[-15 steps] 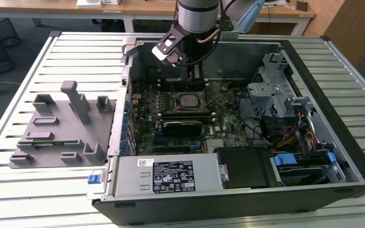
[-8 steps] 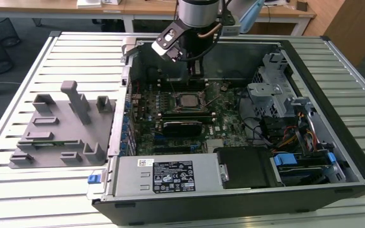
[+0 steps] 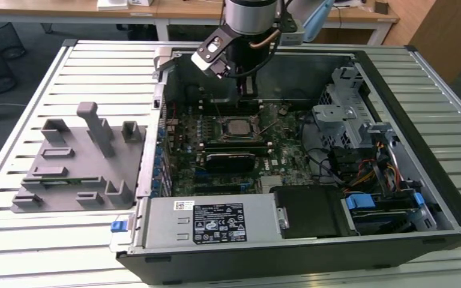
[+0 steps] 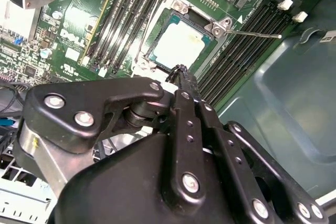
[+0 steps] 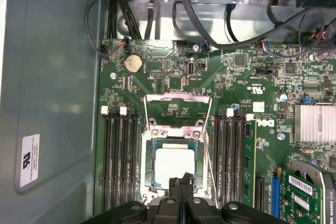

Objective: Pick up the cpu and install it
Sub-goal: 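Close the cpu cover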

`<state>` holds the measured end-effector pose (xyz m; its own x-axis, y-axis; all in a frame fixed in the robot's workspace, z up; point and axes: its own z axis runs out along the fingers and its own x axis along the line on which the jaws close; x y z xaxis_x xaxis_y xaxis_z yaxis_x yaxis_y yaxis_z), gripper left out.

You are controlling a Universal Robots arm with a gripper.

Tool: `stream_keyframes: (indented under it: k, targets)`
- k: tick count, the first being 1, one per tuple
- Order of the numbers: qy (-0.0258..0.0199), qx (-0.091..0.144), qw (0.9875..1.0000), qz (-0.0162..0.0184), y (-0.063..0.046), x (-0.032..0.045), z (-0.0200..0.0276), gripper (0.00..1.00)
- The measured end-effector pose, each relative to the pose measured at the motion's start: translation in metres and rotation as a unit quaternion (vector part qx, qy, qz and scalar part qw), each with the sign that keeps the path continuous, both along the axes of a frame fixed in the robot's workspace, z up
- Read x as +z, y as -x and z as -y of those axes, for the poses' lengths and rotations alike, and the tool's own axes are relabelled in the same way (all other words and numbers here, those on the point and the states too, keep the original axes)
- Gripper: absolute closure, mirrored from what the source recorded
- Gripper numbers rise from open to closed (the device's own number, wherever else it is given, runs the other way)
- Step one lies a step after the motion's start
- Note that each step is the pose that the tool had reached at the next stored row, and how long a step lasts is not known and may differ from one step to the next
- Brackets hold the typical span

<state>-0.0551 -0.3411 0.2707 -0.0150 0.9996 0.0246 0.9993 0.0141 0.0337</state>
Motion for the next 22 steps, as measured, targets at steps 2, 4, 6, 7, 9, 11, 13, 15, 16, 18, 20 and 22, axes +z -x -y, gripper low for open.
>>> stream_keyframes:
  k: [2, 4, 6, 7, 9, 11, 13, 15, 16, 18, 20, 22]
  targets:
    - [0.0000, 0.000, 1.0000, 0.0001, 0.000, 0.0000, 0.0000, 0.89]
    - [0.0000, 0.000, 1.0000, 0.0000, 0.000, 0.0001, 0.0000, 0.89]
    - [0.0000, 0.000, 1.0000, 0.0000, 0.000, 0.0001, 0.0000, 0.89]
    - [0.0003, 0.000, 1.0000, -0.0001, 0.000, 0.0008, 0.0001, 0.89]
    - [0.0001, 0.000, 1.0000, 0.0000, 0.000, 0.0028, 0.0000, 0.89]
    - [0.0000, 0.000, 1.0000, 0.0000, 0.000, 0.0062, 0.0000, 0.89]
    - [-0.0002, 0.000, 1.0000, 0.0001, 0.000, 0.0074, 0.0000, 0.89]
    - [-0.0004, 0.000, 1.0000, -0.0002, -0.002, 0.0075, 0.0002, 0.89]
    - [-0.0002, 0.000, 1.0000, -0.0004, -0.005, 0.0075, 0.0002, 0.89]
    - [-0.0002, 0.000, 1.0000, -0.0006, -0.009, 0.0076, 0.0004, 0.89]
    - [-0.0004, 0.000, 1.0000, -0.0006, -0.012, 0.0076, 0.0008, 0.89]
    - [-0.0004, 0.000, 1.0000, -0.0006, -0.012, 0.0075, 0.0015, 0.89]
